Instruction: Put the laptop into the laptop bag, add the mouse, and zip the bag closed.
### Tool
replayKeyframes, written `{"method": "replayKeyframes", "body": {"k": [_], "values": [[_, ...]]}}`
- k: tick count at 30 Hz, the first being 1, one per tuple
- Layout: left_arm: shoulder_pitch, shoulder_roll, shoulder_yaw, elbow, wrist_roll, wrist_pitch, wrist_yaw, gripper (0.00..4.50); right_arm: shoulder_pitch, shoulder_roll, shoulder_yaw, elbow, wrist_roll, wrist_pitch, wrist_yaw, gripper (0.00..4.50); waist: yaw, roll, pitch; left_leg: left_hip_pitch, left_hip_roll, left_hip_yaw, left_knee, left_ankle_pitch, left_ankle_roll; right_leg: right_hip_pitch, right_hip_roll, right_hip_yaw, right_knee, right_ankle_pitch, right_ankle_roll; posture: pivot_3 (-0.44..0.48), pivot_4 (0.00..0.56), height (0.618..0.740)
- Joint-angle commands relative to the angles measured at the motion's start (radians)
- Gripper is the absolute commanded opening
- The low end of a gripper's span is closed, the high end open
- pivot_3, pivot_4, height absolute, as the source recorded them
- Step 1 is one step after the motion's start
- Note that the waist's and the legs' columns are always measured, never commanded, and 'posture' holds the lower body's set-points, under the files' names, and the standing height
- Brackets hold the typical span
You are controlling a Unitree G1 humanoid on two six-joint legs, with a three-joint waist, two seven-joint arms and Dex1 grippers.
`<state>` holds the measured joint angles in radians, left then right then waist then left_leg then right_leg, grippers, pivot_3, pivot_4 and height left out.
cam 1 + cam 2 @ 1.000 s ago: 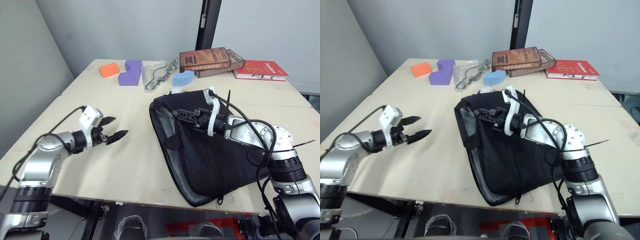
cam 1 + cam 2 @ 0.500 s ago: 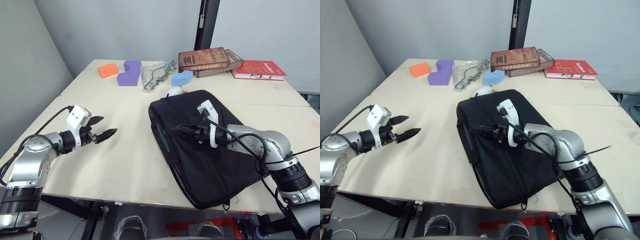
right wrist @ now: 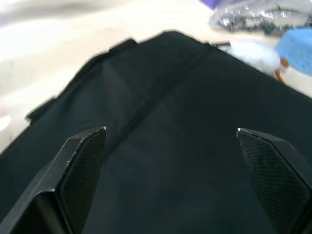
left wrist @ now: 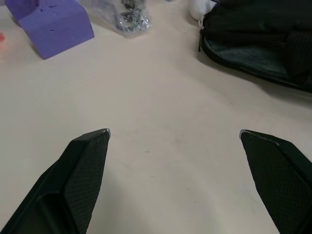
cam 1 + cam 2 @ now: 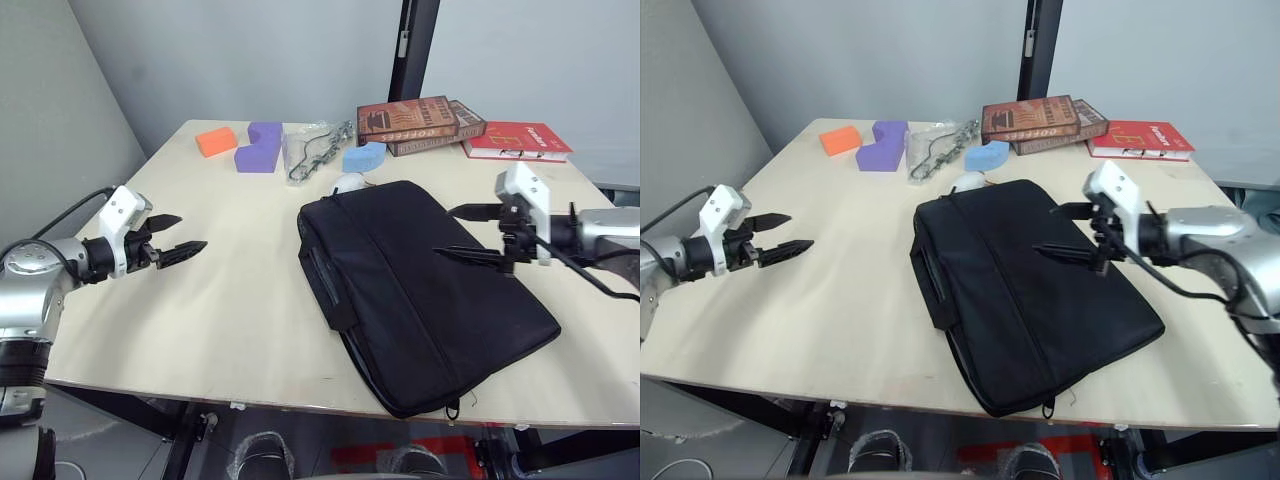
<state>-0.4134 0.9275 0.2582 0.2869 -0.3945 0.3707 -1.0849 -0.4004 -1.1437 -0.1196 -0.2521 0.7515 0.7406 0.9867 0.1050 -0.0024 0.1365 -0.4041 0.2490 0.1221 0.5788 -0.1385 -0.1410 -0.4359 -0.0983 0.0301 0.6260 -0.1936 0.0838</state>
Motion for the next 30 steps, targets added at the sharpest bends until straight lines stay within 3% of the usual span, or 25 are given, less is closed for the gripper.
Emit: {"method": "replayKeyframes", "body": {"k": [1,6,12,20,22,26,30], "values": [[-0.063,0.024,0.035,0.041,-0.026,0.003,-0.022,4.5,0.042,-0.059,-0.09,-0.01,-0.018,-0.005,0.067,4.47,0.0,0.0,0.0,0.0,0.0,0.0,0.0,0.0,0.0,0.0,0.0,0.0,0.0,0.0,0.0,0.0,0.15,0.734],[-0.14,-0.005,0.006,0.1,-0.016,0.009,-0.027,4.5,0.08,-0.07,-0.136,-0.046,-0.024,0.002,0.073,4.47,-0.001,0.0,0.0,0.0,0.0,0.0,0.002,0.0,0.001,0.0,0.0,0.0,0.002,0.0,-0.001,0.0,0.15,0.734],[-0.304,-0.189,-0.039,0.186,-0.046,0.114,0.038,4.5,0.104,-0.023,-0.205,-0.217,0.134,0.122,0.021,4.47,0.013,0.0,0.0,0.002,0.0,0.0,0.005,0.0,0.001,0.002,-0.001,0.001,0.005,-0.001,-0.003,0.0,0.15,0.734],[-0.492,-0.402,-0.161,0.45,0.074,0.007,0.101,4.5,-0.009,0.095,-0.185,-0.343,0.229,0.179,-0.216,4.47,0.015,0.0,0.0,0.0,0.0,0.0,0.007,0.001,0.003,0.002,-0.001,0.001,0.006,0.0,-0.005,0.0,0.15,0.734],[-0.545,-0.494,-0.174,0.563,0.101,-0.045,0.154,4.5,-0.028,0.129,-0.18,-0.366,0.253,0.188,-0.274,4.47,0.02,0.0,0.0,0.0,-0.001,0.0,0.007,0.001,0.003,0.002,-0.001,0.001,0.005,0.0,-0.005,0.0,0.15,0.734],[-0.633,-0.619,-0.134,0.753,0.104,-0.111,0.249,4.5,-0.019,0.141,-0.2,-0.398,0.286,0.211,-0.334,4.47,0.036,-0.001,0.0,-0.001,-0.001,-0.001,0.008,0.001,0.004,0.002,-0.001,0.001,0.005,0.001,-0.005,0.0,0.15,0.734],[-0.66,-0.669,-0.152,0.861,0.153,-0.165,0.292,4.5,-0.001,0.132,-0.231,-0.414,0.308,0.22,-0.372,4.47,0.037,-0.001,0.001,-0.001,-0.001,-0.001,0.008,0.0,0.004,0.002,-0.001,0.001,0.004,0.001,-0.005,0.0,0.15,0.734]]}}
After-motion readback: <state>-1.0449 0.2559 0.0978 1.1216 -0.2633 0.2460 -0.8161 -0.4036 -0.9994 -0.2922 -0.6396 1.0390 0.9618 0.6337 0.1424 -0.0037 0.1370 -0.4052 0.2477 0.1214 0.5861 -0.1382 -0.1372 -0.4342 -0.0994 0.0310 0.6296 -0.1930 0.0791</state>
